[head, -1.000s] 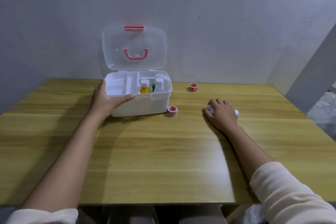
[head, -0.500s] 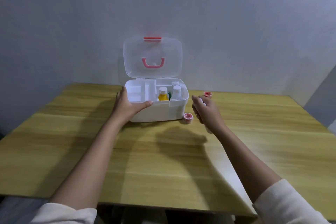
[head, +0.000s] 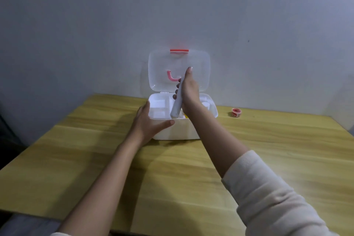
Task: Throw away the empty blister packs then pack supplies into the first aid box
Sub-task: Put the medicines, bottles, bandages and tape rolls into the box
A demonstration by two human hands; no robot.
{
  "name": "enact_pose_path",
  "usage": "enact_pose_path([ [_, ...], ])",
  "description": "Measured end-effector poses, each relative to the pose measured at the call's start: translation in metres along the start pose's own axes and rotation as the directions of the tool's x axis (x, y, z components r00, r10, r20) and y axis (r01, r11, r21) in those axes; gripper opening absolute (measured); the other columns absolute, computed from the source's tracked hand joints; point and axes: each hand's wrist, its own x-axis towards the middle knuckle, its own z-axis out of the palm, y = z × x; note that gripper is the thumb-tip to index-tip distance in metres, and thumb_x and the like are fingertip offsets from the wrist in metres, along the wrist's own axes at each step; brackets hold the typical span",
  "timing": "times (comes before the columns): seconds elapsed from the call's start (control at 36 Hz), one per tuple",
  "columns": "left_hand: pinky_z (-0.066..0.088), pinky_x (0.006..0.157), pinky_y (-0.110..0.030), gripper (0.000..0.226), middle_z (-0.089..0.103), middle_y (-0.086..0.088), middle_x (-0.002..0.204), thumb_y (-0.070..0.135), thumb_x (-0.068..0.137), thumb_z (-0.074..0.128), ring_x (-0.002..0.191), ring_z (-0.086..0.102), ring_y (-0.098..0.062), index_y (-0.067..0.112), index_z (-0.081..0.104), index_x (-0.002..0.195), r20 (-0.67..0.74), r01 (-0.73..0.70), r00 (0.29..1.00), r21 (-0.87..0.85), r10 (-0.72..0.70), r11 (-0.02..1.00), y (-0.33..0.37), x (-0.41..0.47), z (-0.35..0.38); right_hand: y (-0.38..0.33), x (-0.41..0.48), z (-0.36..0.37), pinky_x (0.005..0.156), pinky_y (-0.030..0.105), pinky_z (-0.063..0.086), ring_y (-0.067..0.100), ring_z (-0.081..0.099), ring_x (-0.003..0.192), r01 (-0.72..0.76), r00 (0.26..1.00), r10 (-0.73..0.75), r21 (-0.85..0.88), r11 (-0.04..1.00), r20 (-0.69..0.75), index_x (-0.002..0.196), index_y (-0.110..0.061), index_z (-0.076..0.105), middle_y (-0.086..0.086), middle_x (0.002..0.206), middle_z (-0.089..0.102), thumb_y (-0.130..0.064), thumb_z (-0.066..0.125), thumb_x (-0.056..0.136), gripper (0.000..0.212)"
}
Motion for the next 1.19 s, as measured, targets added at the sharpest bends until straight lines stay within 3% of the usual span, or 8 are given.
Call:
enact_pose_path([
  [0.11, 0.030, 0.104, -0.028, 0.106, 0.029, -0.006, 0.159, 0.042, 0.070, 0.084, 0.144, 0.031, -0.023, 0.014, 0.025, 0.154, -0.014, -0.003, 1.000, 0.015, 0.003, 1.000, -0.006, 0.004, 0.005, 0.007, 0.011, 0.009, 0.031, 0.014, 0.038, 0.017, 0.054, 0.070, 0.093, 0.994, -0.099, -0.146, 0.985, -0.036, 0.107, -0.017, 0.040, -0.004, 0.097, 0.052, -0.048, 0.022, 0.097, 0.036],
  [0.22, 0.031, 0.100, -0.024, 0.103, 0.032, -0.005, 0.157, 0.039, 0.070, 0.085, 0.142, 0.034, -0.021, 0.016, 0.028, 0.153, -0.030, -0.019, 0.999, 0.003, 0.019, 1.000, -0.010, 0.005, 0.006, 0.014, 0.018, 0.018, 0.093, 0.045, 0.050, 0.032, 0.048, 0.125, 0.135, 0.986, -0.155, -0.244, 0.960, -0.065, 0.139, -0.012, 0.033, 0.004, 0.141, 0.048, -0.043, 0.026, 0.098, 0.052],
  [0.36, 0.029, 0.098, -0.023, 0.098, 0.036, -0.004, 0.153, 0.037, 0.071, 0.084, 0.141, 0.035, -0.021, 0.018, 0.031, 0.151, -0.038, -0.062, 0.997, 0.007, 0.062, 0.998, -0.010, 0.004, 0.006, 0.020, 0.024, 0.024, 0.098, 0.052, 0.044, 0.038, 0.044, 0.125, 0.169, 0.982, -0.187, -0.384, 0.908, -0.010, 0.144, -0.013, 0.023, 0.010, 0.152, 0.030, -0.041, 0.032, 0.097, 0.056],
  [0.69, 0.040, 0.111, -0.043, 0.123, 0.039, 0.002, 0.151, 0.077, 0.045, 0.069, 0.138, 0.038, -0.018, 0.024, 0.034, 0.150, -0.027, -0.030, 0.999, -0.001, 0.030, 1.000, -0.011, 0.003, 0.003, 0.024, 0.041, 0.015, 0.107, 0.043, 0.030, 0.039, 0.036, 0.129, 0.022, 0.999, 0.004, -0.665, 0.747, 0.037, 0.137, -0.007, 0.022, 0.021, 0.140, 0.032, -0.018, 0.036, 0.095, 0.046],
  [0.89, 0.030, 0.108, -0.027, 0.110, 0.032, -0.001, 0.156, 0.052, 0.065, 0.083, 0.144, 0.031, -0.019, 0.018, 0.028, 0.154, -0.016, -0.025, 1.000, 0.000, 0.025, 1.000, -0.010, 0.004, 0.003, 0.019, 0.023, 0.019, 0.099, 0.043, 0.031, 0.040, 0.035, 0.121, 0.315, 0.949, -0.203, -0.780, 0.541, 0.242, 0.122, 0.005, 0.040, 0.023, 0.130, 0.040, -0.014, 0.034, 0.096, 0.033],
  [1.03, 0.037, 0.113, -0.038, 0.127, 0.036, 0.000, 0.155, 0.075, 0.044, 0.070, 0.142, 0.034, -0.018, 0.021, 0.031, 0.153, 0.000, -0.017, 1.000, -0.022, 0.017, 1.000, -0.011, 0.003, 0.000, 0.020, 0.014, 0.009, 0.084, 0.033, 0.038, 0.031, 0.043, 0.109, 0.446, 0.891, -0.149, -0.770, 0.457, 0.428, 0.110, 0.002, 0.054, 0.018, 0.109, 0.051, -0.019, 0.049, 0.090, 0.029],
  [1.11, 0.034, 0.116, -0.040, 0.121, 0.033, -0.002, 0.158, 0.060, 0.054, 0.083, 0.145, 0.031, -0.018, 0.018, 0.029, 0.154, -0.002, -0.015, 1.000, -0.073, 0.015, 0.997, -0.011, 0.001, -0.001, 0.023, 0.009, 0.002, 0.059, 0.026, 0.034, 0.022, 0.047, 0.081, 0.488, 0.853, -0.072, -0.744, 0.456, 0.516, 0.084, -0.006, 0.061, 0.005, 0.080, 0.053, -0.022, 0.062, 0.083, 0.016],
  [1.19, 0.035, 0.114, -0.034, 0.117, 0.033, -0.003, 0.158, 0.053, 0.057, 0.085, 0.143, 0.034, -0.016, 0.017, 0.029, 0.153, -0.005, -0.022, 1.000, -0.129, 0.021, 0.991, -0.013, 0.000, -0.002, 0.026, 0.005, -0.005, 0.060, 0.023, 0.037, 0.017, 0.050, 0.080, 0.534, 0.824, -0.063, -0.736, 0.417, 0.563, 0.100, -0.010, 0.064, 0.000, 0.087, 0.056, -0.025, 0.075, 0.073, 0.033],
])
